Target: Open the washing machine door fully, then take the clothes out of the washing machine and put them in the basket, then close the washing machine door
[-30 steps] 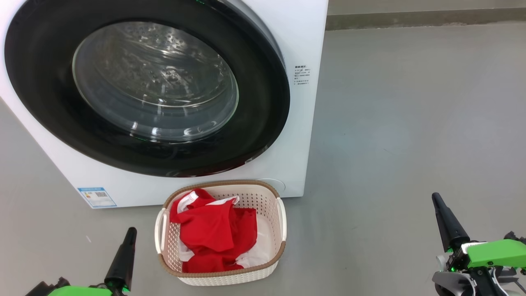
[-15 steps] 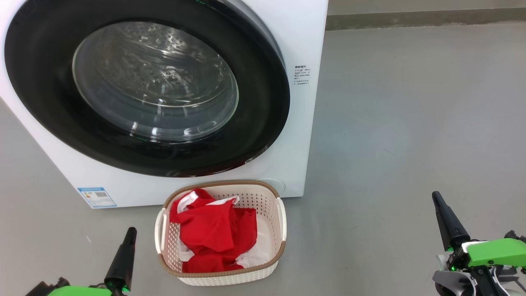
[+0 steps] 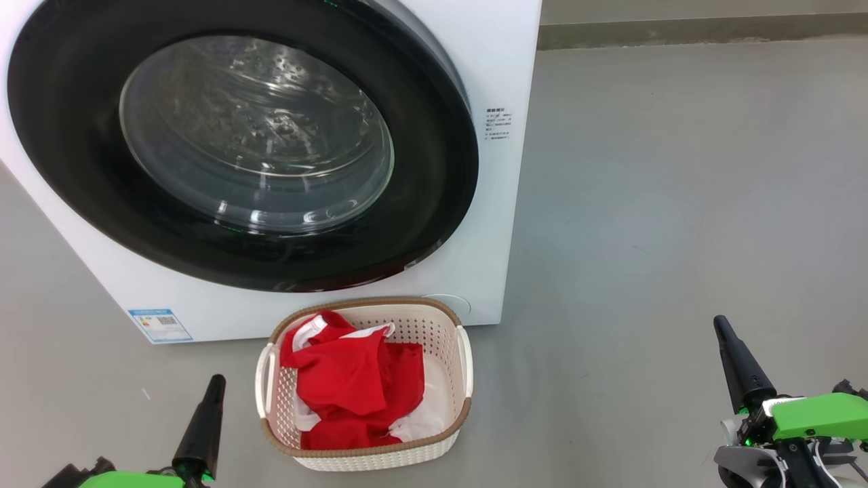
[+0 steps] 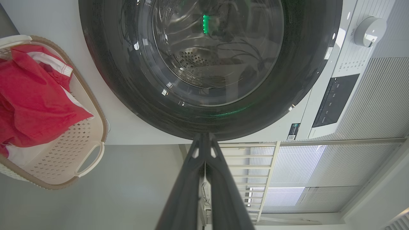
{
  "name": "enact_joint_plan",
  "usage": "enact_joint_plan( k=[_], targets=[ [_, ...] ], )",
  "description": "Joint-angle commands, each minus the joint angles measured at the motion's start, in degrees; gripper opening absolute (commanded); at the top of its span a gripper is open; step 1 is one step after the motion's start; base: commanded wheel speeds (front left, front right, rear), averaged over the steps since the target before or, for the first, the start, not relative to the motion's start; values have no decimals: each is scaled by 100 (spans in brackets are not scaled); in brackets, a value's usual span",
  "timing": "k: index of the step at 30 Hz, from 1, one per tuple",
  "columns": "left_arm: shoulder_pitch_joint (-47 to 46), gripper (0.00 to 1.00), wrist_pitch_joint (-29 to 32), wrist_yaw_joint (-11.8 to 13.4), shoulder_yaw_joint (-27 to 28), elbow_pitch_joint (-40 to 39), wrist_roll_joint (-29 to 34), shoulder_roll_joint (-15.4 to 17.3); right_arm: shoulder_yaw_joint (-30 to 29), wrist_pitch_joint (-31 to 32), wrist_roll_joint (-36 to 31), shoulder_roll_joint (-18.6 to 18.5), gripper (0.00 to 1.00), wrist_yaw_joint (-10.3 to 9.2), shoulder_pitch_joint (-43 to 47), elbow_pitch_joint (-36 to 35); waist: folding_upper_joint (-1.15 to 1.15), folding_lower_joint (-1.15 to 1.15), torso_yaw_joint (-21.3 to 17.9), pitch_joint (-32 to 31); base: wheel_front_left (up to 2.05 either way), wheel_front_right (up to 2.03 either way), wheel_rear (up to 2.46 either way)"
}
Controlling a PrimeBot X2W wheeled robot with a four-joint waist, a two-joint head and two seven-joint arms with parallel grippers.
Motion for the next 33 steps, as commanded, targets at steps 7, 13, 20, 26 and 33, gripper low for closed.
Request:
enact_joint_plan(
  k=[7, 13, 20, 26, 33],
  targets=[
    [-239, 0, 28, -40, 208, -156, -40, 60, 85, 41, 26, -42, 0, 3, -241, -167, 0, 0, 0, 0, 0, 0, 0],
    [-239, 0, 27, -40, 208, -156, -40, 60, 79, 45, 21, -38, 0, 3, -242, -167, 0, 0, 0, 0, 0, 0, 0],
    [-239, 0, 27, -40, 208, -156, -40, 60, 73, 50, 16, -33, 0, 3, -242, -166, 0, 0, 0, 0, 0, 0, 0],
    [-239, 0, 27, -40, 208, -156, -40, 60, 68, 54, 12, -30, 0, 3, -243, -166, 0, 0, 0, 0, 0, 0, 0],
    [-239, 0, 27, -40, 207, -156, -41, 60, 63, 58, 8, -27, 0, 3, -243, -166, 0, 0, 0, 0, 0, 0, 0]
  ],
)
